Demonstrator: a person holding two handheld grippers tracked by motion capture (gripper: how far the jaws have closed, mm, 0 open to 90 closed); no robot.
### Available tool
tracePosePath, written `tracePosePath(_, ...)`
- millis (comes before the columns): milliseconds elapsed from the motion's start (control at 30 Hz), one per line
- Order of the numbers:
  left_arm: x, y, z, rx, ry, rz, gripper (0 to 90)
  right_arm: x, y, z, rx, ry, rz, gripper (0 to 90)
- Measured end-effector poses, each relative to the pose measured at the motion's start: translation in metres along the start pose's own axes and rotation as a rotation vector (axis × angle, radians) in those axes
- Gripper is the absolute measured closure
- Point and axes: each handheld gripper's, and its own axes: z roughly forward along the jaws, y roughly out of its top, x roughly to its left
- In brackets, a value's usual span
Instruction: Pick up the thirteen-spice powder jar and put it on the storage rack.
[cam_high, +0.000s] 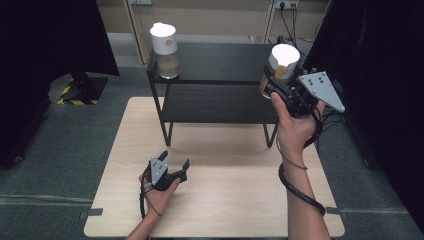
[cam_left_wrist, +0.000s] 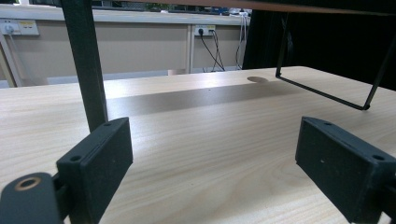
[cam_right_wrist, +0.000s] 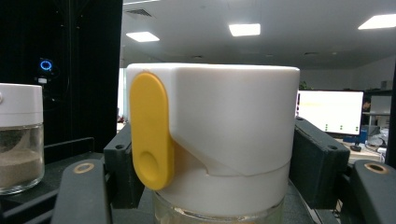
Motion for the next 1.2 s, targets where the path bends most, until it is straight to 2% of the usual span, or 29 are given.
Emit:
tracePosePath(667, 0.000, 0.000, 0.000, -0.001, -0.001, 0.000, 11.0, -0.002, 0.012, 0.020, 0.010, -0.018, 0.002, 30.8)
tracePosePath(1200, 0.001, 0.000, 0.000, 0.000, -0.004, -0.003, 11.0, -0.004, 0.017, 0.047, 0.048, -0.043, 0.006, 30.8)
